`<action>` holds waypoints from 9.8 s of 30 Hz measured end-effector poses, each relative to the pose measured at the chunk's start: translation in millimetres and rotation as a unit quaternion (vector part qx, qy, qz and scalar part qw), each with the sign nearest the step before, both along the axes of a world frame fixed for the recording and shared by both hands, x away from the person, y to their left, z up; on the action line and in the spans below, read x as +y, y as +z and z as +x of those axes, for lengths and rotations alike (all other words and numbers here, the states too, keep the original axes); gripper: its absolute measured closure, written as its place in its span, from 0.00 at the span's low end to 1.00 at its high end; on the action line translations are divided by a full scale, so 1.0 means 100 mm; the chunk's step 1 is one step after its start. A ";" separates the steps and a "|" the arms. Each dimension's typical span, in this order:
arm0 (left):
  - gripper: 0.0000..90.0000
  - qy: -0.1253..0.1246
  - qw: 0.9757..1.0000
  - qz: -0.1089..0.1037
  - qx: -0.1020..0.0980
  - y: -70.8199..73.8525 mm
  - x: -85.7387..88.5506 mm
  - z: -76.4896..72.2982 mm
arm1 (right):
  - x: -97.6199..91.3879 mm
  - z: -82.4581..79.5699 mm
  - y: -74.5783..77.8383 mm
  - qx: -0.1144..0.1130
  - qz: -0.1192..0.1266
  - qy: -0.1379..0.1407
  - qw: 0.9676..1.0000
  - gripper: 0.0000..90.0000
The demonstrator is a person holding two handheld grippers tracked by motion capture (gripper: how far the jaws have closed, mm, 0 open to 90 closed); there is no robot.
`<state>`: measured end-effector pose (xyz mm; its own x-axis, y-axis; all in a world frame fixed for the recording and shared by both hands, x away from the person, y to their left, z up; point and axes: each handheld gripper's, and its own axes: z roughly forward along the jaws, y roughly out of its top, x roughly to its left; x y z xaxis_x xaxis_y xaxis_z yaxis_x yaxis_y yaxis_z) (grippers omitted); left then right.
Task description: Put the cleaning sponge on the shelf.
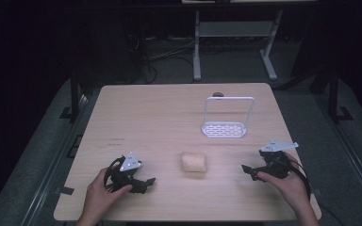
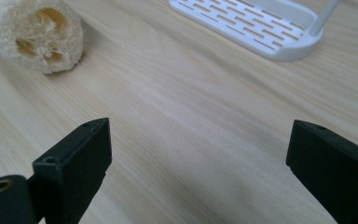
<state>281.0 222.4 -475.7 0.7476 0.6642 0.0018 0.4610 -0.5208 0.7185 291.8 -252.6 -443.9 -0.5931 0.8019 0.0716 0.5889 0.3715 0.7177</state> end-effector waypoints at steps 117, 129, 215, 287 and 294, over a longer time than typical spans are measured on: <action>0.14 0.000 1.000 0.001 -0.001 0.00 0.00 0.00 | 1.53 0.52 0.07 0.006 -0.003 0.274 0.962 0.08; 0.14 0.000 1.000 0.000 0.000 0.00 0.00 0.00 | 1.55 0.55 -0.05 0.014 -0.018 0.271 0.962 0.16; 0.14 -0.001 1.000 0.002 0.000 0.00 0.00 0.00 | 1.13 0.56 0.14 -0.011 -0.008 0.180 0.984 0.30; 0.14 -0.001 1.000 0.001 0.000 0.00 0.00 0.00 | 0.73 1.30 0.00 0.000 -0.015 0.063 0.998 0.30; 0.14 0.000 1.000 0.001 0.000 0.00 0.00 0.00 | 0.76 1.32 -0.04 0.004 -0.019 0.064 0.998 0.30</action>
